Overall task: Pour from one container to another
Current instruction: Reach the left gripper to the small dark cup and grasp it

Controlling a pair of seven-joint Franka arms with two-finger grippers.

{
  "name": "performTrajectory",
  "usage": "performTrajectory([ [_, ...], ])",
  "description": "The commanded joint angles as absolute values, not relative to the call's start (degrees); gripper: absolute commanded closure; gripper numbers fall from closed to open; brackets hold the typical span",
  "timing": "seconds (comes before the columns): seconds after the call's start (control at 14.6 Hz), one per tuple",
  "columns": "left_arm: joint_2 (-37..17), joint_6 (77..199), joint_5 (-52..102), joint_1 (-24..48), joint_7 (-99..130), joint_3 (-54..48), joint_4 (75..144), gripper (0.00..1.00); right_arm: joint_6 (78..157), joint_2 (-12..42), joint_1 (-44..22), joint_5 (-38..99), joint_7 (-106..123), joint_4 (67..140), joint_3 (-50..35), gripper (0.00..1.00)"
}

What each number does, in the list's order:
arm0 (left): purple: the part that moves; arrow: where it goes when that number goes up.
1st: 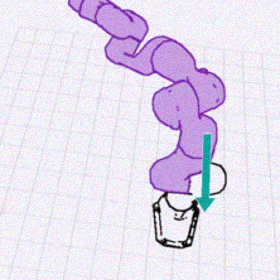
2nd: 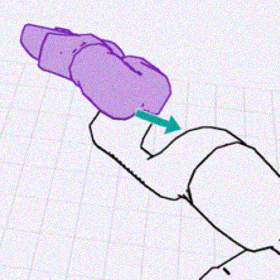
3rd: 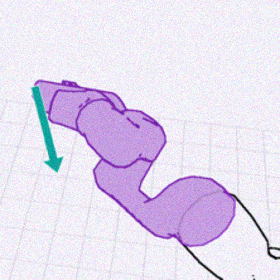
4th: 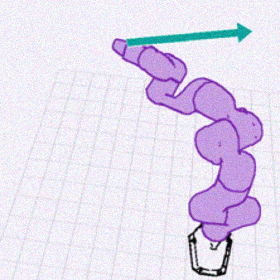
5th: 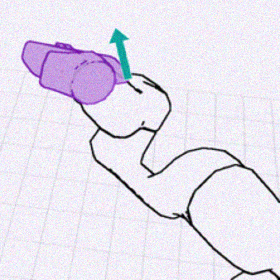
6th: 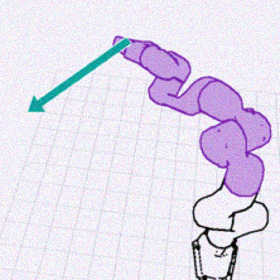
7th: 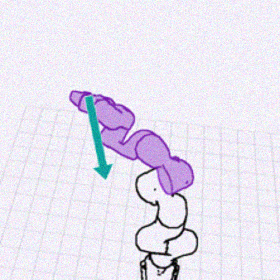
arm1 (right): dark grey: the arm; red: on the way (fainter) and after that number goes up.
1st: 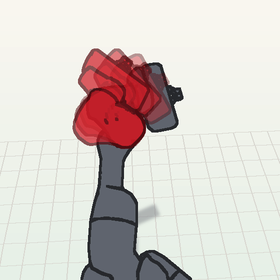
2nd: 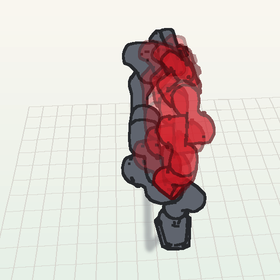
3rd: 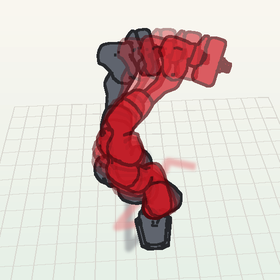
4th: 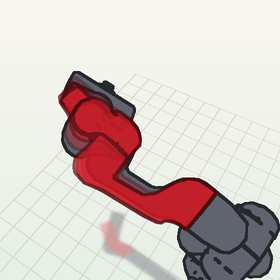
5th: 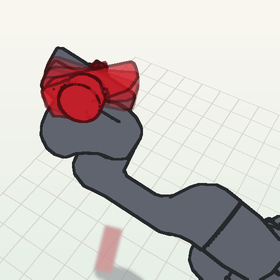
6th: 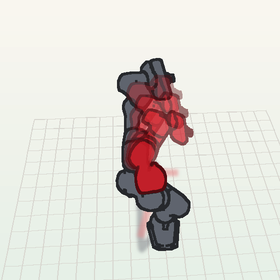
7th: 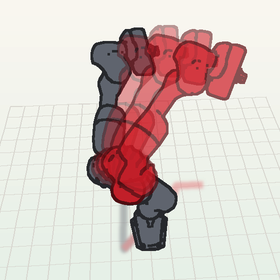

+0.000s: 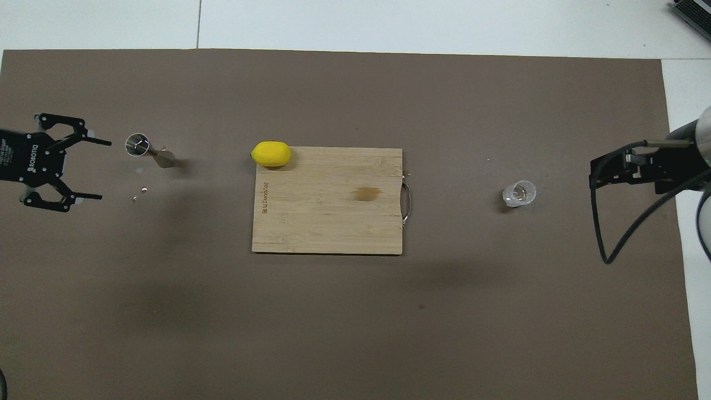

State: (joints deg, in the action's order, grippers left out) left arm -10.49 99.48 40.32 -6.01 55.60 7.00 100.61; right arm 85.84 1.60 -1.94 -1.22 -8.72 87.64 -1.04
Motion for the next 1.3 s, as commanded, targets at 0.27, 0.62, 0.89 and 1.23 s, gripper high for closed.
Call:
performTrajectory([
  [0.27, -14.1, 109.0, 61.0, -10.7, 64.0, 6.6, 108.7, 0.00, 86.0, 0.3, -1.8, -0.9, -8.0, 89.4, -1.2, 0.00],
  [0.62, -15.4, 113.3, 73.3, -12.8, 63.2, 6.3, 114.0, 0.00, 86.2, 0.3, -1.7, -0.9, -8.0, 89.5, -1.2, 0.00],
  [0.89, -17.2, 116.6, 76.5, -11.8, 61.5, 5.9, 114.0, 0.00, 86.1, 0.3, -1.8, -0.9, -8.0, 89.5, -1.2, 0.00],
  [1.23, -17.9, 121.0, 80.9, -8.4, 60.6, 6.0, 114.3, 0.00, 86.2, 0.3, -1.7, -0.9, -7.9, 89.5, -1.2, 0.00],
])
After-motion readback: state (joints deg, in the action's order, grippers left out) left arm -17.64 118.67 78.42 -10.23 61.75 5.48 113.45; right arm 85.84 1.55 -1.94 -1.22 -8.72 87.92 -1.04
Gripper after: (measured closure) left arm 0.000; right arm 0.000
